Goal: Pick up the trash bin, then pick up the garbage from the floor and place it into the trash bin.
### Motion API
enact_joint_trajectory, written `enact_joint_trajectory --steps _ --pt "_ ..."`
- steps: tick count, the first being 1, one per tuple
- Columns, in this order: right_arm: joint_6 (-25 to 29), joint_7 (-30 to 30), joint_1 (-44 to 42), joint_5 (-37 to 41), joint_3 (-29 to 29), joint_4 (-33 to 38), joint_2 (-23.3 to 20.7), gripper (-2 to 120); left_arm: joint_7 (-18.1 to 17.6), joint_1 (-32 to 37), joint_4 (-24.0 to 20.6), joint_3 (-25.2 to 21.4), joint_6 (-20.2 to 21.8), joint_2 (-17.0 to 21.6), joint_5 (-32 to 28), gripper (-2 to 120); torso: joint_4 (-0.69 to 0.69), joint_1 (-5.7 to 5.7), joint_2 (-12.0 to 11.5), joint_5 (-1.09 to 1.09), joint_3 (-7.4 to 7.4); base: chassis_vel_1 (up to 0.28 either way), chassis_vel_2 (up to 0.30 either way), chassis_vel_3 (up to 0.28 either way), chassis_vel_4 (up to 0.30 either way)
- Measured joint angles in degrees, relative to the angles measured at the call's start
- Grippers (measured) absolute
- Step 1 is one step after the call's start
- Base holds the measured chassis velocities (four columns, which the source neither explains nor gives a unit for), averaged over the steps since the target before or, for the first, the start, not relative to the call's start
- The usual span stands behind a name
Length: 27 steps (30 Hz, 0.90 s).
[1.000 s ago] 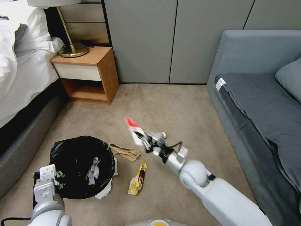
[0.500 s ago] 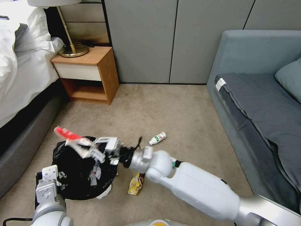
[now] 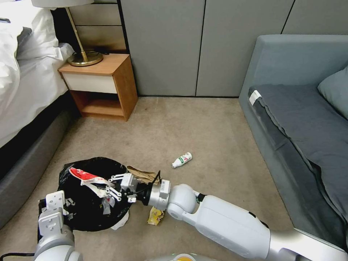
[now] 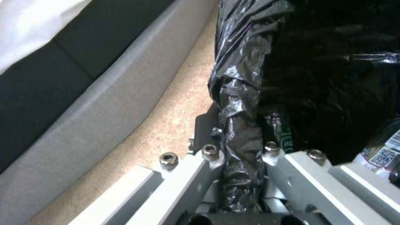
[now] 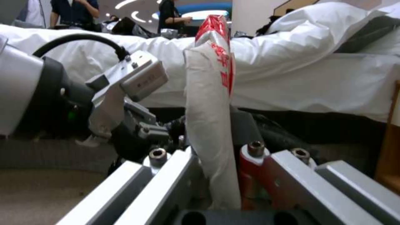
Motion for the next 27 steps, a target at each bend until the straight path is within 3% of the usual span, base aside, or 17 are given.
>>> enact_joint_trajectory --steps 7,9,27 --pt "-0.5 0.0 -0.8 -0.3 0.7 0.2 -1.2 8 0.0 -0.4 0.2 0.2 0.1 0.0 0.0 0 0.0 0.0 0.0 0.0 0.0 0.0 0.0 0.0 0.0" --pt "-0.8 0.1 -0.8 -0.3 0.8 0.3 -1.5 20 0.0 -0.6 0.4 0.3 0.2 -0.1 0.0 0 0.0 0.0 0.0 0.0 0.0 0.0 0.0 0.0 0.0" --pt "-4.3 1.4 0.5 0.3 -0.5 1.8 -1.8 82 0.0 -0.8 0.8 1.3 0.2 -0.1 0.7 0 0.01 0.0 0.0 0.0 0.0 0.0 0.0 0.0 0.0"
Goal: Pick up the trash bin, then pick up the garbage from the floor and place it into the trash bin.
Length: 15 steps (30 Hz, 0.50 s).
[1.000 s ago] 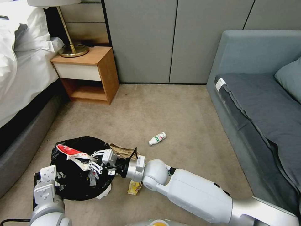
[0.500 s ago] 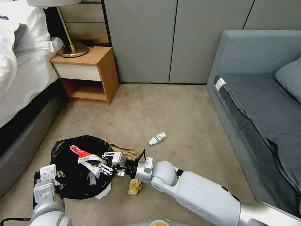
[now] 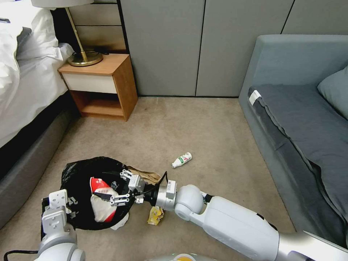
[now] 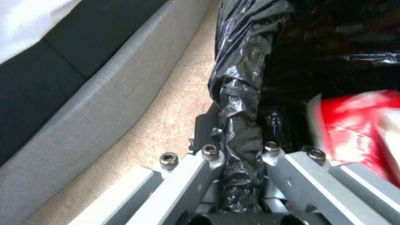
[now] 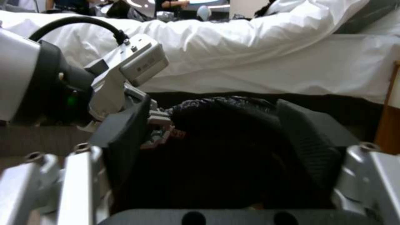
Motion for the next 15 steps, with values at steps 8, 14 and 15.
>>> enact_joint_trajectory --steps 8,14,15 --pt "-2.1 1.1 1.2 1.1 -0.5 1.1 -0.6 100 0.0 -0.2 0.2 0.1 0.0 0.0 0.1 0 0.0 0.0 0.0 0.0 0.0 0.0 0.0 0.0 0.0" --pt "-3.1 3.0 1.5 1.7 -0.5 2.2 -0.8 100 0.0 -0.3 0.5 0.2 0.0 0.0 0.2 0 0.0 0.0 0.0 0.0 0.0 0.0 0.0 0.0 0.0" --pt "-3.1 3.2 1.5 1.6 0.0 2.6 -0.6 100 0.0 -0.3 0.5 0.2 0.0 0.0 0.2 0 0.0 0.0 0.0 0.0 0.0 0.0 0.0 0.0 0.0"
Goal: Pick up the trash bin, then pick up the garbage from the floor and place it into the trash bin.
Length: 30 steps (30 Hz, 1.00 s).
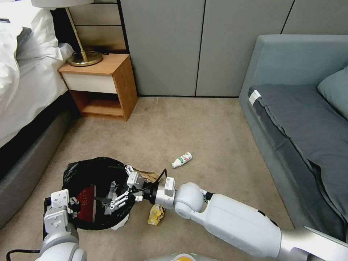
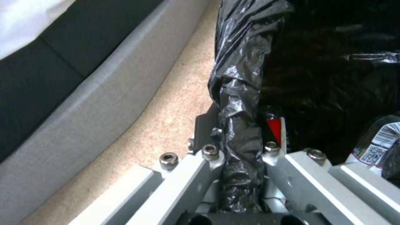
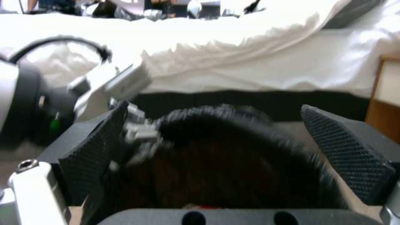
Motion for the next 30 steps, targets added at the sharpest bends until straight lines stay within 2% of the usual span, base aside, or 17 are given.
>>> enact_joint_trajectory --steps 7,11,12,13,18,23,26,30 --pt "0.9 1.6 0.0 -1.5 2.7 3.2 0.9 100 0.0 0.1 0.1 0.0 0.0 0.0 0.1 0 0.01 0.0 0.0 0.0 0.0 0.0 0.0 0.0 0.0" --pt "1.2 4.6 -1.9 -3.8 8.3 8.9 1.2 100 0.0 0.4 0.1 -0.4 -0.1 0.1 0.0 0 0.01 0.0 0.0 0.0 0.0 0.0 0.0 0.0 0.0" --pt "0.3 7.0 -3.6 -4.7 11.4 12.1 0.8 100 0.0 0.5 0.1 -0.6 -0.1 0.2 -0.1 0 0.01 -0.01 0.0 0.0 0.0 0.0 0.0 0.0 0.0" --pt "0.3 7.0 -3.6 -4.7 11.4 12.1 0.8 100 0.0 0.5 0.1 -0.6 -0.1 0.2 -0.1 0 0.01 -0.01 0.0 0.0 0.0 0.0 0.0 0.0 0.0" --pt "-3.8 14.0 -11.8 -9.5 20.8 19.7 -2.1 100 0.0 1.0 -0.1 -0.9 -0.2 0.7 -0.3 0 0.0 -0.01 0.0 0.01 -0.01 0.0 0.0 0.0 0.0" --pt "-5.5 16.0 -17.7 -11.8 26.1 21.9 -4.7 100 0.0 1.1 -0.2 -1.5 -0.2 1.2 -0.6 0 -0.01 0.0 0.0 0.01 -0.01 0.0 0.0 0.0 0.0" --pt "-6.9 18.4 -25.7 -13.1 31.5 24.1 -8.4 100 0.0 1.4 -0.4 -1.9 -0.2 1.4 -0.8 0 0.0 0.0 0.0 0.01 -0.01 0.0 0.0 0.0 0.0" --pt "-7.4 20.1 -32.6 -14.5 34.8 24.4 -10.0 100 0.0 1.4 -0.6 -2.0 -0.2 1.4 -0.9 0 -0.01 0.0 0.0 0.0 -0.01 0.0 0.0 0.0 0.0"
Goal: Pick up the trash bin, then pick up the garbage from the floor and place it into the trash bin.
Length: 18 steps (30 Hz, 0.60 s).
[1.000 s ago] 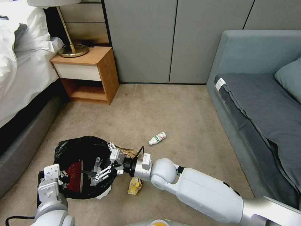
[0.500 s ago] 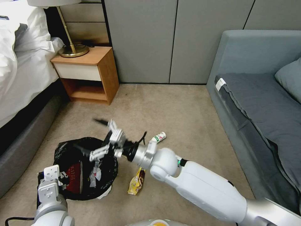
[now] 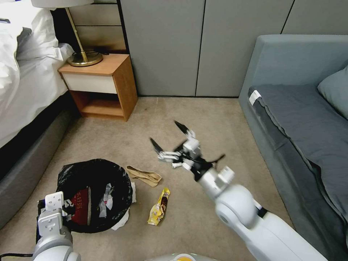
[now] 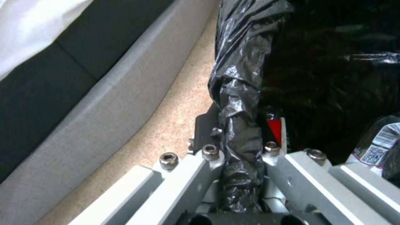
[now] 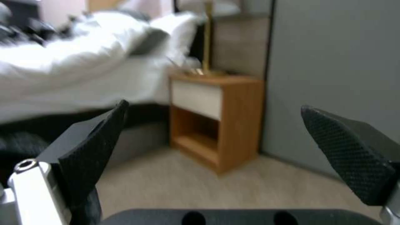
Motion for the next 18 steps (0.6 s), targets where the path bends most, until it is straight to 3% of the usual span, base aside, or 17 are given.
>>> enact_joint_trajectory --steps 4,9,18 --pt "-0.5 1.4 -3.1 -1.2 1.3 -1.8 0.6 100 0.0 0.0 -0.1 0.0 0.0 0.0 0.0 0 0.01 0.0 0.0 0.0 0.0 0.0 0.0 0.0 0.0" --pt "-6.5 5.4 -4.8 1.7 1.0 -5.1 2.1 100 0.0 0.2 -0.5 -0.1 0.1 -0.1 -0.1 0 0.02 0.0 0.0 -0.01 0.0 0.0 0.0 0.0 0.0" --pt "-16.8 10.1 4.3 12.4 -5.9 -7.7 1.6 100 0.0 1.1 -1.3 0.0 0.1 -0.5 0.0 0 0.02 0.0 0.0 -0.02 0.01 0.0 0.0 0.0 0.0"
